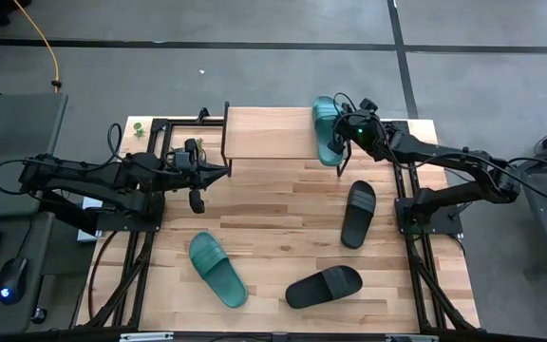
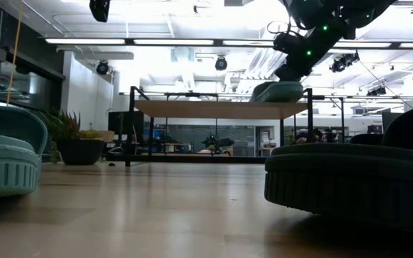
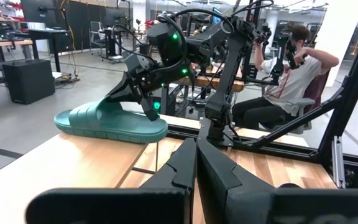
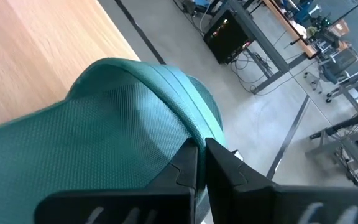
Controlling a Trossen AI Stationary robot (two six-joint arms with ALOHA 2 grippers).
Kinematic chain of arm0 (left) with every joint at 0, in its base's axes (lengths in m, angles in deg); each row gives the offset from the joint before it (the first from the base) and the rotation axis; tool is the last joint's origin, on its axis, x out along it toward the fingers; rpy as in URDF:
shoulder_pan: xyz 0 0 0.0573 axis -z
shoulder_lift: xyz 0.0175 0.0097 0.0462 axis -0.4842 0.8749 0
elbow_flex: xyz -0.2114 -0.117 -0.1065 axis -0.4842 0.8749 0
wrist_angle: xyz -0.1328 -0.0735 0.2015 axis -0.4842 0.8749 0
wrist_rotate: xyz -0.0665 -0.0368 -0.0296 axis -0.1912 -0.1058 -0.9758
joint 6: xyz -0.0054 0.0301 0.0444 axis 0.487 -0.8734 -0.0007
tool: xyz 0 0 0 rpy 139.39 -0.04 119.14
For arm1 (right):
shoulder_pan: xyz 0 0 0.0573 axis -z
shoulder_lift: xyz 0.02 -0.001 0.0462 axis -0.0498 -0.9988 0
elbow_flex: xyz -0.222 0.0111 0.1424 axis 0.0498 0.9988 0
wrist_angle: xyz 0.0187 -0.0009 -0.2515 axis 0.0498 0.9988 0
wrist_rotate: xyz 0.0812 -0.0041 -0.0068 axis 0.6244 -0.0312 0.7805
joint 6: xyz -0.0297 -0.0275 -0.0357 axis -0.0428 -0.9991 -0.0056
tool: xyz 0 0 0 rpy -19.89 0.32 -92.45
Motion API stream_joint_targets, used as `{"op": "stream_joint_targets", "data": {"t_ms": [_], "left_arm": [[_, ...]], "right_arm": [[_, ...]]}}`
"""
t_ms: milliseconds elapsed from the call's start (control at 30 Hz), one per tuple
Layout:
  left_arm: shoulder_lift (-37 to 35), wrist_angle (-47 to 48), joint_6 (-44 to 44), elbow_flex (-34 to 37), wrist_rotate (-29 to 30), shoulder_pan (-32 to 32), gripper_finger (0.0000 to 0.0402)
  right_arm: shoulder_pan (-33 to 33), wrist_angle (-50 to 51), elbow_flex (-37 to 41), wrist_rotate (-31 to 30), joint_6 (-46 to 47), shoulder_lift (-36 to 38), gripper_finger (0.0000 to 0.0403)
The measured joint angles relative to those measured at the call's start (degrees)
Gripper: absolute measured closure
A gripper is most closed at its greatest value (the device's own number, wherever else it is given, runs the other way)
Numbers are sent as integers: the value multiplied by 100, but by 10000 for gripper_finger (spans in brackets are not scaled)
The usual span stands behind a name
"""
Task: Pick and place slides into the shelf
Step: Put the top green slide on the shelf
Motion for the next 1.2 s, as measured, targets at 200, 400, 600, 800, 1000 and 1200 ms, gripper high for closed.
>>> {"op": "stream_joint_targets", "data": {"t_ms": [200,400,600,800,1000,1200], "left_arm": [[0,-1,-1,0,0,-1,399],[0,-2,-2,0,0,-1,399],[2,-2,-2,0,0,0,399],[1,-2,-6,0,0,-1,399],[0,-2,-7,0,0,-1,399],[1,-2,-7,0,-2,-1,399]], "right_arm": [[0,12,0,2,-9,0,403],[4,121,0,162,-11,0,402],[2,180,0,282,-11,0,402],[2,241,-2,299,-15,0,402],[-9,254,-2,299,-164,0,402],[-13,327,-7,299,-164,0,385]]}}
